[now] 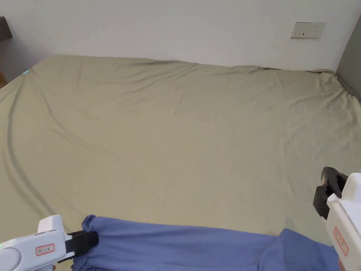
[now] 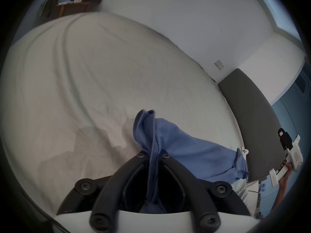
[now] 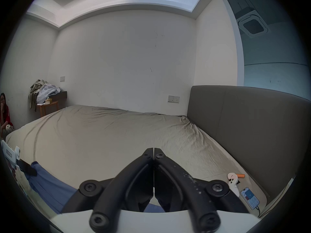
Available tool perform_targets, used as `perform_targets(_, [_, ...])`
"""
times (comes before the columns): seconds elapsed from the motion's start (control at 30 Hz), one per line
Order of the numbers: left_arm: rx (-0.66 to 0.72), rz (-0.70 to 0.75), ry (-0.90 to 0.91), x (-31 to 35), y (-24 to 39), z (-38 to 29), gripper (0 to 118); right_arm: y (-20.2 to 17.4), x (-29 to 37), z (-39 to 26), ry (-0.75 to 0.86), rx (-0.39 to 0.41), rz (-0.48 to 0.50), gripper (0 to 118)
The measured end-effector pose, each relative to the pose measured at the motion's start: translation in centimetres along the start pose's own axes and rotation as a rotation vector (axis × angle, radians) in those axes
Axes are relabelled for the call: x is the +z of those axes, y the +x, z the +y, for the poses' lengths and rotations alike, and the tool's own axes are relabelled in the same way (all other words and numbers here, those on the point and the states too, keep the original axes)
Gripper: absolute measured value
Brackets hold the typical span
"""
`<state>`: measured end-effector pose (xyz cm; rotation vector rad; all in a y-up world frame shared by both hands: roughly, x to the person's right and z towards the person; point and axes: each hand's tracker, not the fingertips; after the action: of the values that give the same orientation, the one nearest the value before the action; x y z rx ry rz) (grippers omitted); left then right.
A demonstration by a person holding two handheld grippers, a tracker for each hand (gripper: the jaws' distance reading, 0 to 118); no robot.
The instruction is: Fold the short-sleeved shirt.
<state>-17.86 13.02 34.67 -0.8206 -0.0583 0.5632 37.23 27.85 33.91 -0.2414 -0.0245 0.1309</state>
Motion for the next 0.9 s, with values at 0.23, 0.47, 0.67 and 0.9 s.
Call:
perform_targets(0.23, [-0.079, 0.109, 0.047, 5.3, 0.2, 2.3, 8, 0.9, 0.9, 0.5, 0.034, -0.017, 0.010, 3])
perform_targets(0.47, [-0.085, 0.226, 0.014, 6.1, 2.5, 2.5, 8, 1.6, 1.8, 0.3, 0.048, -0.028, 0.020, 3])
perform_targets(0.67, [-0.183, 0.119, -0.067, 2.4, 10.6, 0.7, 8, 2.3, 2.5, -0.1, 0.049, -0.041, 0.021, 3])
perform_targets(0.9, [-0.287, 0.008, -0.191, -5.7, 18.4, -2.5, 8, 3.3, 3.3, -0.2, 0.052, -0.046, 0.006, 3])
